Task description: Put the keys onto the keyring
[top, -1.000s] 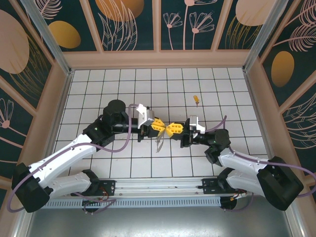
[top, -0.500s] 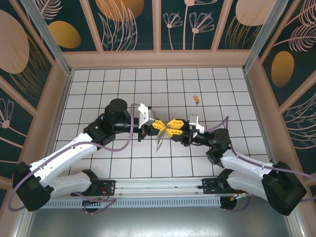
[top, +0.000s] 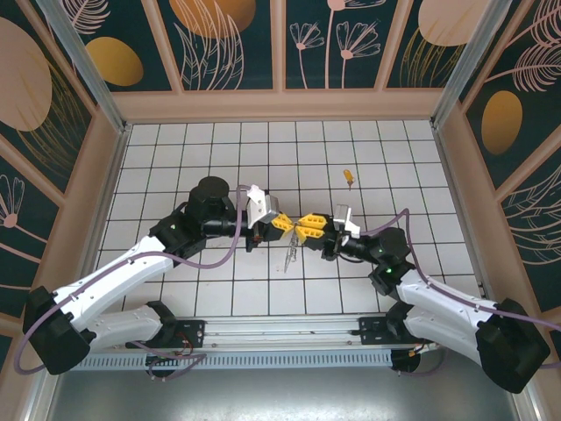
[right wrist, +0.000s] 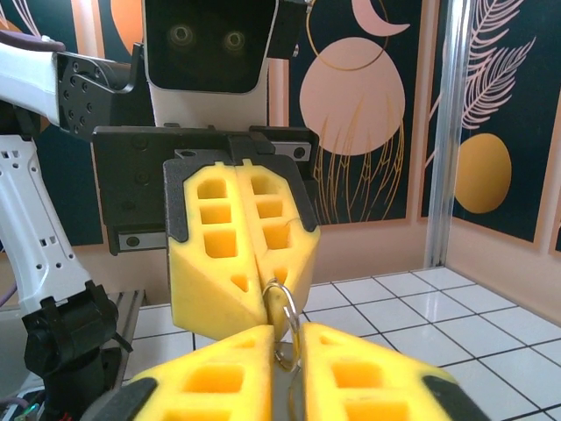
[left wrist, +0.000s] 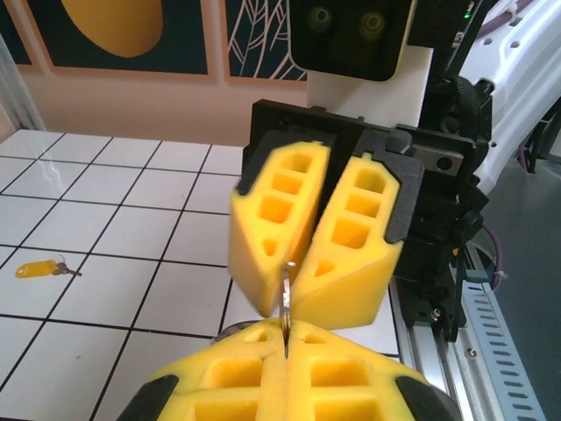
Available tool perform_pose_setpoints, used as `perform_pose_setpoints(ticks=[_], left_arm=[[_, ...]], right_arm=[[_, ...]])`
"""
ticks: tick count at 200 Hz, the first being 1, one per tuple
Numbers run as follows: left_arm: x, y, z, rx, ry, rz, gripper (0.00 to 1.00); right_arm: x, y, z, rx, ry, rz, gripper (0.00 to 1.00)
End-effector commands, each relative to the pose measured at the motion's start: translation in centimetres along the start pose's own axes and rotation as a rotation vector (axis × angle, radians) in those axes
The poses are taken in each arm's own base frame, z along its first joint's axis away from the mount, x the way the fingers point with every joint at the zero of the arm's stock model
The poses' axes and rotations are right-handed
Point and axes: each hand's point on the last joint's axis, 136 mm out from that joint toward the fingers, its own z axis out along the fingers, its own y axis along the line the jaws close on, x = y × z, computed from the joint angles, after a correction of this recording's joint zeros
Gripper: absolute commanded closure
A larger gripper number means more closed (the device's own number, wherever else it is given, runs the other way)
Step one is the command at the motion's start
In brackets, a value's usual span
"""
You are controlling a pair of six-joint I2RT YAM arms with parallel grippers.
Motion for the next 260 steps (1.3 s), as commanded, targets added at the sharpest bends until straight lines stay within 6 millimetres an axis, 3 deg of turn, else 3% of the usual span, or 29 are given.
perform_pose_setpoints(ticks=[1, 42, 61, 90, 164, 201, 229, 260], left_arm=[[-1.2, -0.5, 0.0, 0.023, -0.018, 0.035, 1.00], [-1.1, -0.6, -0.1, 0.025, -0.019, 0.031, 1.00], [-1.6, -0.9, -0.3, 0.040, -0.036, 0.033, 0.84], [-1.9, -1.0, -0.4, 0.044, -0.044, 0.038, 0.79], [-2.5, -1.4, -0.5, 0.061, -0.067, 0.050, 0.83], [-2.8, -1.6, -0.5, 0.076, -0.077, 0.054, 0.90], [-2.9, -1.8, -0.5, 0.088, -0.080, 0.056, 1.00], [-2.8, -1.8, -0.4, 0.089, -0.080, 0.059, 1.00]], right_arm=[[-1.5, -0.3, 0.3, 0.020, -0.034, -0.032, 0.96], [-1.4, -0.3, 0.4, 0.012, -0.026, -0.039, 1.00], [-1.3, 0.0, 0.5, -0.009, -0.022, -0.037, 1.00], [-1.7, 0.6, 0.5, -0.041, -0.043, -0.042, 1.00], [-2.3, 0.9, 0.4, -0.056, -0.063, -0.043, 1.00], [-2.2, 0.9, 0.4, -0.057, -0.059, -0.040, 1.00], [-2.0, 0.8, 0.5, -0.058, -0.054, -0.032, 1.00], [-1.8, 0.6, 0.6, -0.050, -0.048, -0.024, 1.00]])
